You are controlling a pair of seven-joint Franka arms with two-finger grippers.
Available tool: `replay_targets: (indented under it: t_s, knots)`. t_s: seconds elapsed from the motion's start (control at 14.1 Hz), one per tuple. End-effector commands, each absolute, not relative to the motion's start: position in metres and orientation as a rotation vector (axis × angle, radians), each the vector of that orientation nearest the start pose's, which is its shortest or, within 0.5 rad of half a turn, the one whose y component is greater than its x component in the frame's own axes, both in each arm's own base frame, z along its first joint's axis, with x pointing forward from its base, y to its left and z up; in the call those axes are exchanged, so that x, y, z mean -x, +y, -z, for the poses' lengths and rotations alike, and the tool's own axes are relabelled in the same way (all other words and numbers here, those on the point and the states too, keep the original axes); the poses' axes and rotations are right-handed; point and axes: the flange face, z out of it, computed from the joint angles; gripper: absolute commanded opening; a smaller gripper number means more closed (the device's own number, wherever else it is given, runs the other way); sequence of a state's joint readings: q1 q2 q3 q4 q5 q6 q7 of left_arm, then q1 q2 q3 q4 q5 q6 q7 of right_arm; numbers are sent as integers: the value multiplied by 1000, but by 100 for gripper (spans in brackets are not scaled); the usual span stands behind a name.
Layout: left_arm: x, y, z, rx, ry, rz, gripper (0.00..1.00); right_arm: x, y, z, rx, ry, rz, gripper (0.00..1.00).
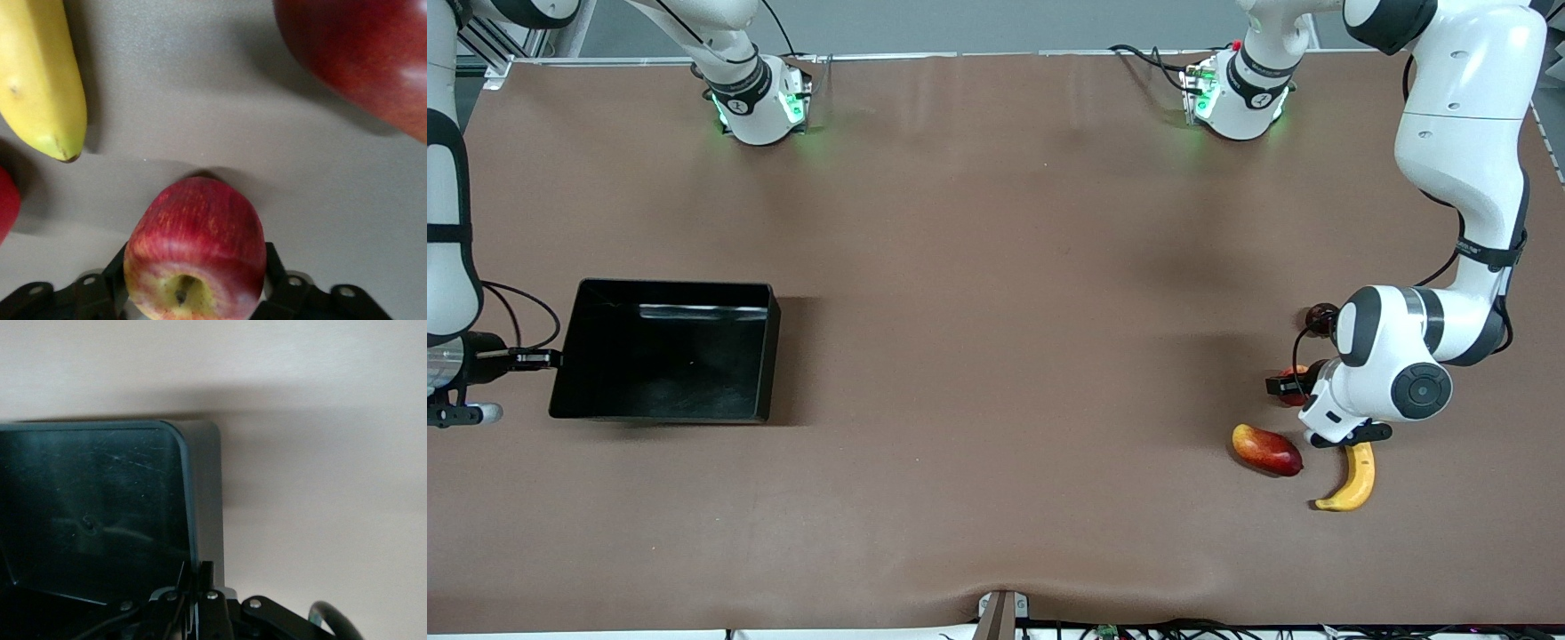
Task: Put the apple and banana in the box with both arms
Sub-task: 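Lift the apple with the left gripper while the right gripper slides the box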
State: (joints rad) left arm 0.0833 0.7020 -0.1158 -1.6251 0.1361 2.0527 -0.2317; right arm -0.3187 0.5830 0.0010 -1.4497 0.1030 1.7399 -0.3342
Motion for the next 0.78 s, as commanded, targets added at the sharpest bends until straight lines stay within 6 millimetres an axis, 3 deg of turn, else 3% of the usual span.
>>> replay_targets:
  t_s: [0.0, 0.14, 0.36, 0.71]
  knots:
    - [-662, -15, -198, 3076, -238, -377, 0, -649, -163, -356, 2861, 100, -439, 0]
    - [-666, -16, -205, 3080, -240, -351, 0, -656, -114, -377, 2877, 30, -445, 0]
    - [-674, -21, -228, 3092, -234, -295, 0, -658, -40, -393, 2818, 21, -473, 0]
    - [-675, -53, -288, 3104, -207, -214, 0, -655, 94, -391, 2756, -15, -529, 0]
